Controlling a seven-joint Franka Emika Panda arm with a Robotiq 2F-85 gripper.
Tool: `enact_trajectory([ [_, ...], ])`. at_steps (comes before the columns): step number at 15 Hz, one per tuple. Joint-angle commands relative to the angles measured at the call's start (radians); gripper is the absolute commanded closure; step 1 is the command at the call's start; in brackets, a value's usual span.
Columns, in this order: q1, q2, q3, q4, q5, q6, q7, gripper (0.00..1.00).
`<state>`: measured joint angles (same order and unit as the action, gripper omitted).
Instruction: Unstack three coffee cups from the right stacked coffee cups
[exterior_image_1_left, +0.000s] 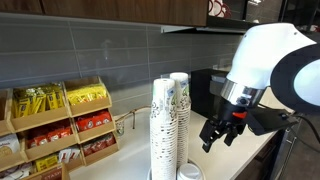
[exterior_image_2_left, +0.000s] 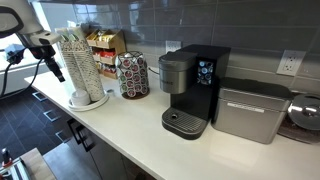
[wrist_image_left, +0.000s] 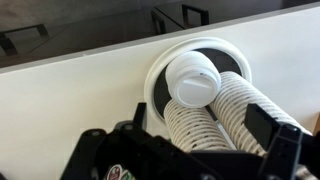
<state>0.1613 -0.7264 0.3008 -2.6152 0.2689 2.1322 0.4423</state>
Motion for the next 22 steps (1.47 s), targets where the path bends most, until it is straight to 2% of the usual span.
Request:
enact_trajectory([
  [1, -0.028, 0.013, -0.026, 0.083, -0.087, -0.065, -0.06, 0.0],
  [4, -0.02, 0.024, -0.065, 0.151, -0.134, -0.1, -0.169, 0.0],
  [5, -0.022, 0.004, -0.044, 0.108, -0.106, -0.064, -0.111, 0.0],
  [8, -0.022, 0.01, -0.061, 0.142, -0.116, -0.078, -0.155, 0.0],
  [15, -0.022, 0.019, -0.062, 0.144, -0.118, -0.078, -0.159, 0.0],
  [22, -0.019, 0.014, -0.062, 0.285, -0.185, -0.186, -0.23, 0.0],
])
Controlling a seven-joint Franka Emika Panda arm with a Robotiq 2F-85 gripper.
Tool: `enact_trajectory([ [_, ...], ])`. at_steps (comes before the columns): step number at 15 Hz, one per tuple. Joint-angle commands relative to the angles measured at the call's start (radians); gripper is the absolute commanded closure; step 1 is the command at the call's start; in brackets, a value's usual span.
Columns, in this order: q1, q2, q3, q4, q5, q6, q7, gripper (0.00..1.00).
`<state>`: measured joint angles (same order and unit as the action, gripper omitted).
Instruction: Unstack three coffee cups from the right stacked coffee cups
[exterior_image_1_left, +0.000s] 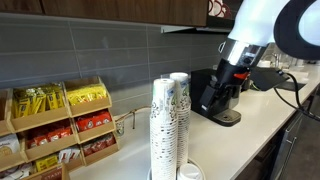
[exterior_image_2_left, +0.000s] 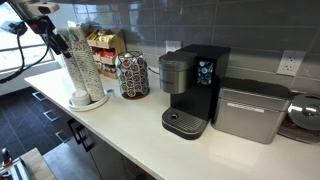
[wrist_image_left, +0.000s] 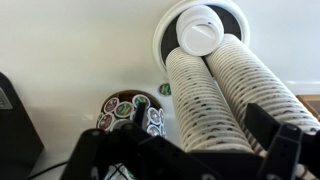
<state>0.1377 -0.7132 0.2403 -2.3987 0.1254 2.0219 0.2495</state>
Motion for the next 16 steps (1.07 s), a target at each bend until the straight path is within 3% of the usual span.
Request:
enact_trajectory([
  [1, 0.001, 0.003, 0.0, 0.095, -0.059, -0.103, -0.05, 0.0],
  [5, 0.01, 0.015, 0.002, 0.178, -0.089, -0.167, -0.101, 0.0],
  [16, 0.027, 0.096, 0.07, 0.384, -0.08, -0.205, -0.084, 0.0],
])
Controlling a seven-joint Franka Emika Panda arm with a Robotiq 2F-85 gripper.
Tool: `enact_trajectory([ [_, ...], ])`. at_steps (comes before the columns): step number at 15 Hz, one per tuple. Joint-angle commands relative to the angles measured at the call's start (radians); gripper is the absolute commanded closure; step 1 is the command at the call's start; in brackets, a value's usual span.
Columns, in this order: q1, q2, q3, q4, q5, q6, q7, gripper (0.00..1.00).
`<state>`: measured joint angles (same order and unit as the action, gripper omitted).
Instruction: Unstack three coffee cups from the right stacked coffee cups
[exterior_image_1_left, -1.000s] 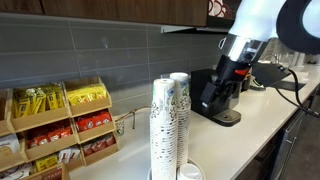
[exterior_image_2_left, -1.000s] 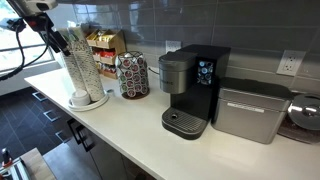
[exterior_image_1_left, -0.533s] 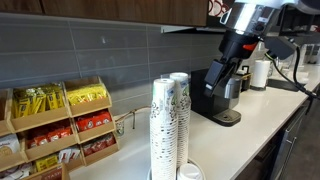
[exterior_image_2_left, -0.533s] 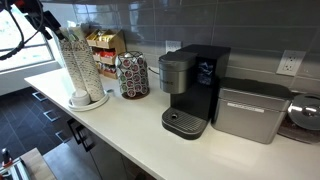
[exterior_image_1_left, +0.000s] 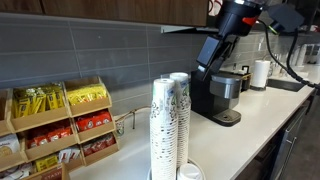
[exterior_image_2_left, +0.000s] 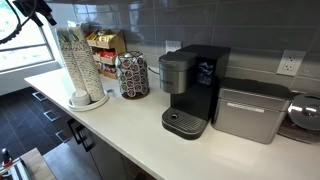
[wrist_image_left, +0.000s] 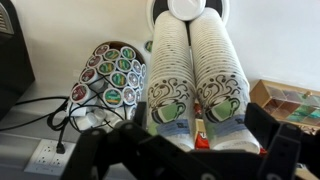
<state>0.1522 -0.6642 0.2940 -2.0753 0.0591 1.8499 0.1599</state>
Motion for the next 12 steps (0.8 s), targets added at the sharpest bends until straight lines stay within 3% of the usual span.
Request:
enact_trajectory([
  [1, 0.014, 0.059, 0.023, 0.071, -0.018, -0.025, 0.002, 0.0],
  [9, 0.001, 0.143, 0.061, 0.134, -0.095, 0.078, 0.01, 0.0],
  [12, 0.022, 0.13, 0.039, 0.119, -0.068, 0.06, 0.009, 0.0],
])
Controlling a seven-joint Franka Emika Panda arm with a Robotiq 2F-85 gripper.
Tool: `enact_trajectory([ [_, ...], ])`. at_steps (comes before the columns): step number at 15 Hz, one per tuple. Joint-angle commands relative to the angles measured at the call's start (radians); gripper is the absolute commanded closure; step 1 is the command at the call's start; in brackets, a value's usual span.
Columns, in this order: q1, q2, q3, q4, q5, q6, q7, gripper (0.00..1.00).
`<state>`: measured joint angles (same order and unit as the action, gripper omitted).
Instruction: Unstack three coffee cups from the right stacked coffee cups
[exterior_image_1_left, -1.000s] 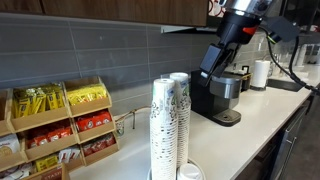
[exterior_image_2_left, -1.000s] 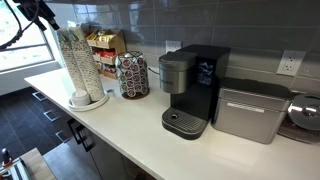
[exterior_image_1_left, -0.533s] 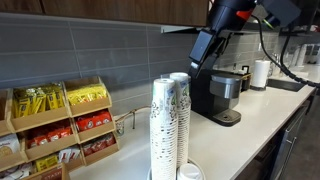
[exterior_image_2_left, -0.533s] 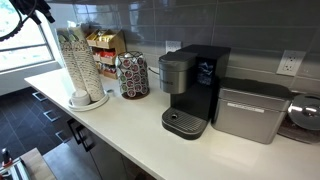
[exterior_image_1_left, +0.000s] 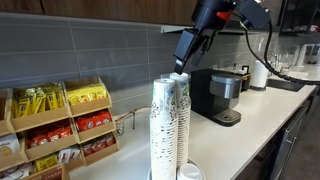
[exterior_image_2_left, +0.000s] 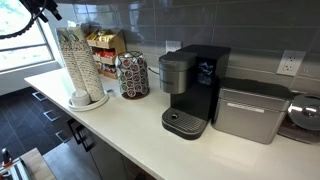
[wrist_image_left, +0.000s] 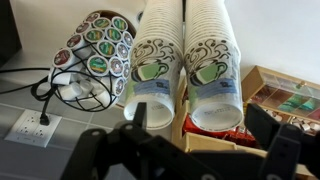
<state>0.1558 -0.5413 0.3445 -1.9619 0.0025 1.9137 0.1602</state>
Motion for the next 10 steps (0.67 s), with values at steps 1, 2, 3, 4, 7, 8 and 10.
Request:
enact_trajectory([
  [1, 0.018, 0.007, -0.012, 0.006, -0.012, -0.004, 0.009, 0.0],
  [2, 0.019, 0.006, -0.012, 0.006, -0.011, -0.004, 0.009, 0.0],
  [3, 0.02, 0.005, -0.012, 0.006, -0.011, -0.004, 0.009, 0.0],
  [4, 0.021, 0.005, -0.016, 0.003, -0.004, 0.016, 0.011, 0.0],
  [7, 0.005, 0.011, -0.008, 0.015, -0.038, 0.064, 0.014, 0.0],
  [8, 0.007, 0.017, -0.01, 0.018, -0.036, 0.081, 0.01, 0.0],
  [10, -0.001, 0.027, -0.009, 0.016, -0.06, 0.109, 0.009, 0.0],
])
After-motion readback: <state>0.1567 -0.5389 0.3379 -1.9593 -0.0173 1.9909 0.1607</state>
